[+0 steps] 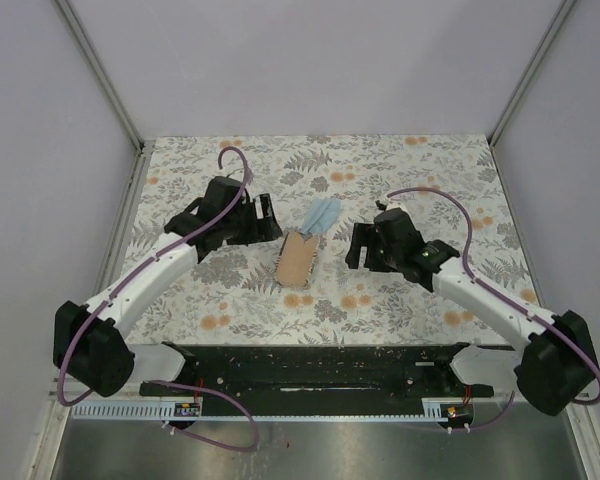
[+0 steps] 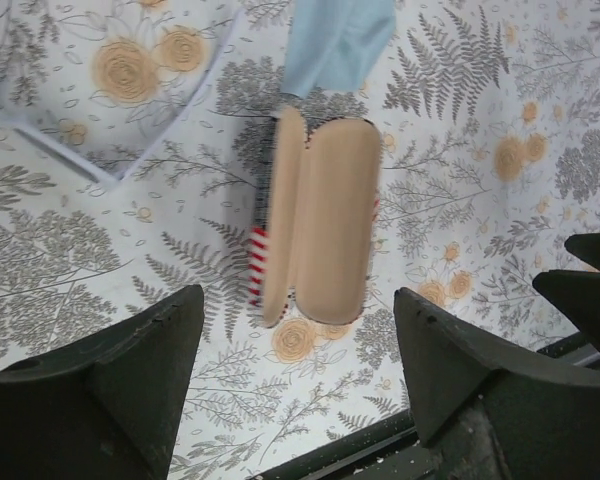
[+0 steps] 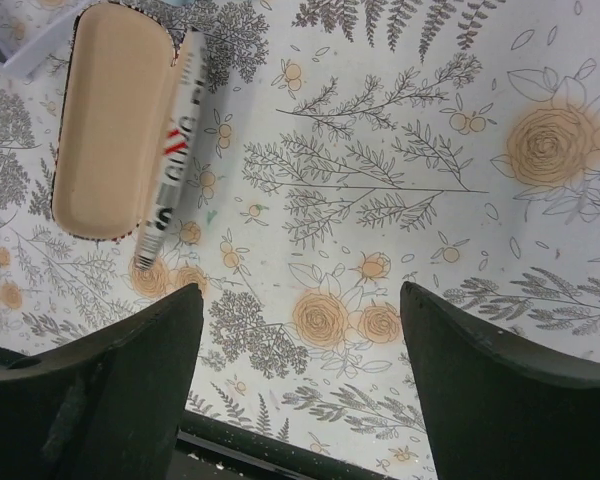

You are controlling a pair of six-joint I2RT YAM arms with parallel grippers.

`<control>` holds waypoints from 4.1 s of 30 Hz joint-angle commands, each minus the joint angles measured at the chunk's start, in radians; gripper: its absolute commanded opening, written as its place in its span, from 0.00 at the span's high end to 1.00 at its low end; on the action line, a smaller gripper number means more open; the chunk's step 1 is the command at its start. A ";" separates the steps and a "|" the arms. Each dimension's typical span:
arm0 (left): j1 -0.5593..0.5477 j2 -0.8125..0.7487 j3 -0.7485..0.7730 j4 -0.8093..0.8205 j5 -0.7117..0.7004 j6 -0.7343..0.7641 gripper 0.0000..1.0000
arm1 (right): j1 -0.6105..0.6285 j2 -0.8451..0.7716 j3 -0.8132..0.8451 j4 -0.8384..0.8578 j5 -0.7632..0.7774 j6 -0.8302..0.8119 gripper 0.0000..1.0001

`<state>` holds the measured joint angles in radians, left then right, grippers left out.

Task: Organize the sunglasses

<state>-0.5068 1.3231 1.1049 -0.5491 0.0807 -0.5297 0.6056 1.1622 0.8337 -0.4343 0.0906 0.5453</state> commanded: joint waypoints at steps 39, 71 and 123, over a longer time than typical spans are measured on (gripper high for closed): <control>0.116 0.125 -0.283 0.429 0.198 -0.046 0.33 | -0.078 1.114 1.008 -0.070 0.011 0.150 0.55; -0.168 0.435 -0.051 0.483 0.125 -0.130 0.85 | -0.184 0.268 0.459 -0.049 0.035 -0.019 1.00; 0.131 -0.257 -0.519 0.250 -0.067 -0.102 0.36 | 0.143 0.433 0.321 0.005 -0.276 0.022 0.54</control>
<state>-0.3943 1.0660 0.5884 -0.3489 0.0456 -0.6403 0.6895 1.6398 1.1225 -0.4725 -0.2409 0.5816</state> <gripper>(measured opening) 0.654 0.522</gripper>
